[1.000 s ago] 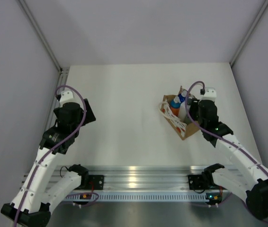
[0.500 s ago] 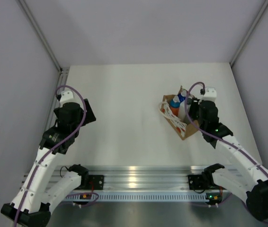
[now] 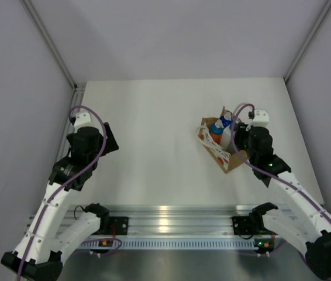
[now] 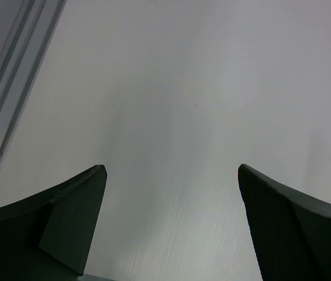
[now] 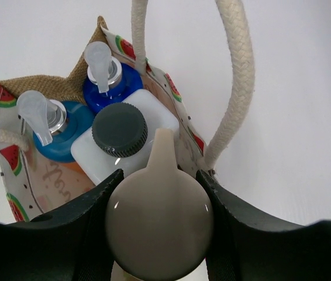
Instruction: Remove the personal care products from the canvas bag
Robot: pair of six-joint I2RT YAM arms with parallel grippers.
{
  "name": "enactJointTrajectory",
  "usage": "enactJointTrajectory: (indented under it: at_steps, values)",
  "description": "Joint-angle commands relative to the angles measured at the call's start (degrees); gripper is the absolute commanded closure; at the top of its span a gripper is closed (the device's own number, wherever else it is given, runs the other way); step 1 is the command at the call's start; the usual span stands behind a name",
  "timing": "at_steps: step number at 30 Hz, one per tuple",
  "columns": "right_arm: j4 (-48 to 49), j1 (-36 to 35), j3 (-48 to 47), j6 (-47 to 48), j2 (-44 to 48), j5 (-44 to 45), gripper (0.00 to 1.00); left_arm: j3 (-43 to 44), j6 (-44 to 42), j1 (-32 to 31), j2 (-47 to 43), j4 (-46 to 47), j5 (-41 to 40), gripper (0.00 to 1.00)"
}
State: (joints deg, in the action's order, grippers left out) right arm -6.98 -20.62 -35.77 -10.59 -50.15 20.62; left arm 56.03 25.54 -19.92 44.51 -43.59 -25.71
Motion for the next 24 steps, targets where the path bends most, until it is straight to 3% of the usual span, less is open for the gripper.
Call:
enactJointTrajectory:
  at_steps: [1,24]
  values:
    - [4.3,-0.7,-7.5,0.9,1.6,-0.9,1.0,0.2,-0.1,0.3,-0.1,2.0,0.3,0.02]
    - [-12.0,-0.8,-26.5,1.8,-2.6,-6.0,1.0,0.2,-0.2,0.2,-0.9,1.9,-0.9,0.02]
